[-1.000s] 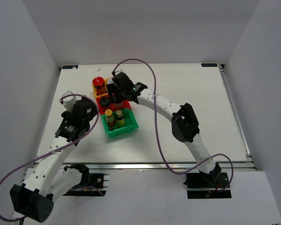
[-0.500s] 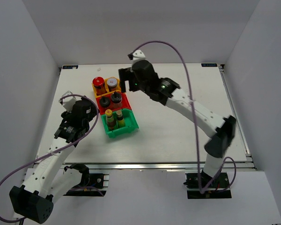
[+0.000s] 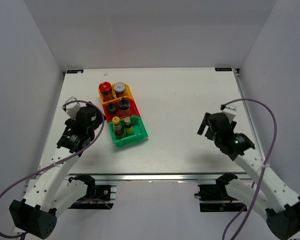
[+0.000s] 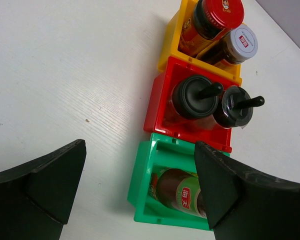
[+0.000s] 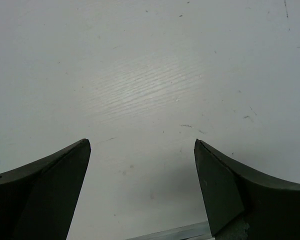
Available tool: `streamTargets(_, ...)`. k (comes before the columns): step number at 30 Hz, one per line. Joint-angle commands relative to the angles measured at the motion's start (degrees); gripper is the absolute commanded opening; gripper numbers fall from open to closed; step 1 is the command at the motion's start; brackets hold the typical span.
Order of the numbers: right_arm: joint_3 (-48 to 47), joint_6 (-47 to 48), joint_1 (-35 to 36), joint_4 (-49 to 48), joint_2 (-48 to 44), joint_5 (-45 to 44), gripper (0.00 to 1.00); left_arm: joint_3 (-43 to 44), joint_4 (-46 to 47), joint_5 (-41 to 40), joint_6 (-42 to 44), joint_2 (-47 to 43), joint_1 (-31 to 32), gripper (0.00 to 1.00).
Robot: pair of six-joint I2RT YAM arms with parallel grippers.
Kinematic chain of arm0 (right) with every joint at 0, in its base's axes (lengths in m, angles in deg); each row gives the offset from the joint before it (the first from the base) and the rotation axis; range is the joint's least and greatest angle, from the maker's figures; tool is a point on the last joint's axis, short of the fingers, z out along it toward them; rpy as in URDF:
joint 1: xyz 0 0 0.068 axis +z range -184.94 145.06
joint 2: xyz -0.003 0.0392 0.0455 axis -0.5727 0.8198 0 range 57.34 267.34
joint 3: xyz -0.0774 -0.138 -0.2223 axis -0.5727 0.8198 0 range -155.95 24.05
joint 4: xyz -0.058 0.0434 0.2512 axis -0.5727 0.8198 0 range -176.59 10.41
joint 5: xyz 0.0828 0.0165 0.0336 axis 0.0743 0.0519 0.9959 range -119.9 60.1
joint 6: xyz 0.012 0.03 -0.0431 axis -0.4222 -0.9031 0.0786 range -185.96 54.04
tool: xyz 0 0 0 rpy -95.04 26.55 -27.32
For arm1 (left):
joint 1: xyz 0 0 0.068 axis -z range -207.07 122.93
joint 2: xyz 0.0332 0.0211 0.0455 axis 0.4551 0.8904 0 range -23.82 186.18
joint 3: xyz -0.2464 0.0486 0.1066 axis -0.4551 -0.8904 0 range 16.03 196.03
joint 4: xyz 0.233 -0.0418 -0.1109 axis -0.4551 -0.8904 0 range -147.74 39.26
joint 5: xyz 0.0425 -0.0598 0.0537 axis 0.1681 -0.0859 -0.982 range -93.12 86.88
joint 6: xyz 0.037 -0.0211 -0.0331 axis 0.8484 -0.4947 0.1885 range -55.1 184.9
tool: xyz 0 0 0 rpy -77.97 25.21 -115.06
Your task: Organize the condiment bottles
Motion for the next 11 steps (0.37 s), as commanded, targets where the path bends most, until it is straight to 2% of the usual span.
streamTargets(1, 2.7, -5.9, 0.1, 2.1, -7.7, -3.5, 0.89, 2.0, -0.1, -1.3, -0.1, 0.4, 0.2, 0.98)
streamTargets(6, 5.7, -5.8, 0.1, 1.6, -13.9, -1.8, 0.89, 3.5, -1.4, -3.1, 0.1, 1.6, 0.2, 0.98)
streamTargets(11, 7.4, -5.9, 0.1, 0.3, -16.0, -3.5, 0.89, 3.1, -0.2, -2.1, 0.3, 1.1, 0.2, 0.98)
